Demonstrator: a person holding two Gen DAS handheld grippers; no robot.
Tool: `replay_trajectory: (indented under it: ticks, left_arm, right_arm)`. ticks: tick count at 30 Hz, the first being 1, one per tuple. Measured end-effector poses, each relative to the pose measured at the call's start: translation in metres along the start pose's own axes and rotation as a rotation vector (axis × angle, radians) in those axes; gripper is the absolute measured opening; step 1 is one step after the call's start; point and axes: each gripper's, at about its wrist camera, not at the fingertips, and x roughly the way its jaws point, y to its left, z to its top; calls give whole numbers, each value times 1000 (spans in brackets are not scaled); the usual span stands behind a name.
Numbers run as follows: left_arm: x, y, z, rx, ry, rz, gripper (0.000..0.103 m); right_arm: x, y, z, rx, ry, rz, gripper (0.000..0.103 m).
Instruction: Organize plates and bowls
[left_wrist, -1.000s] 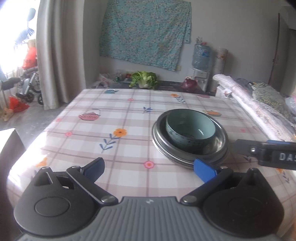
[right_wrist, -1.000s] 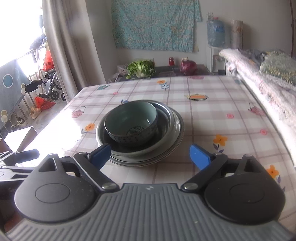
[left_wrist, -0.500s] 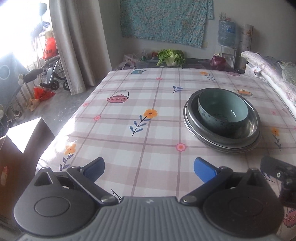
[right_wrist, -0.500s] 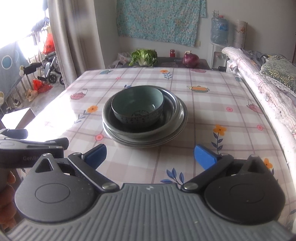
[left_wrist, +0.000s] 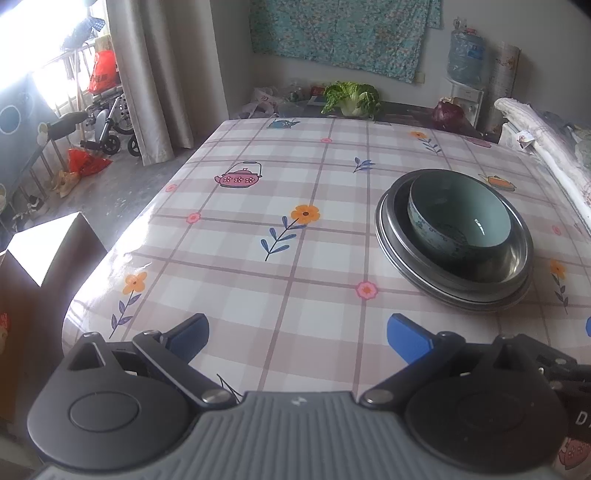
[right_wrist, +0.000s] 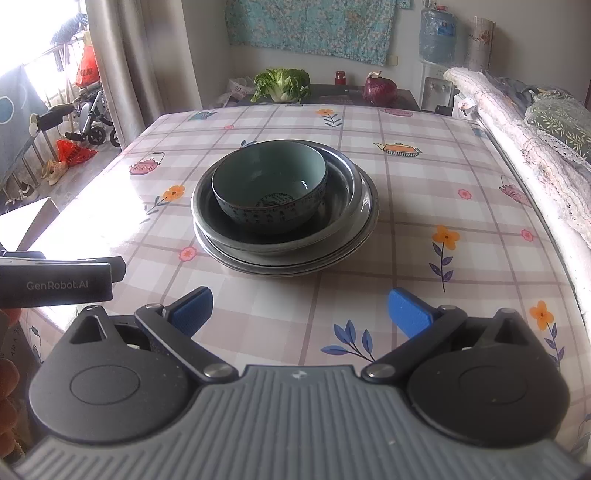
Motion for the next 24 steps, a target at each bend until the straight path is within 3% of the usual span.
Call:
replay_trajectory:
  ticks: [24]
  left_arm:
    - [12,-4,-3,-2,48,-20,103]
  right_arm:
    - [14,-3,-1,5,37,-15,102]
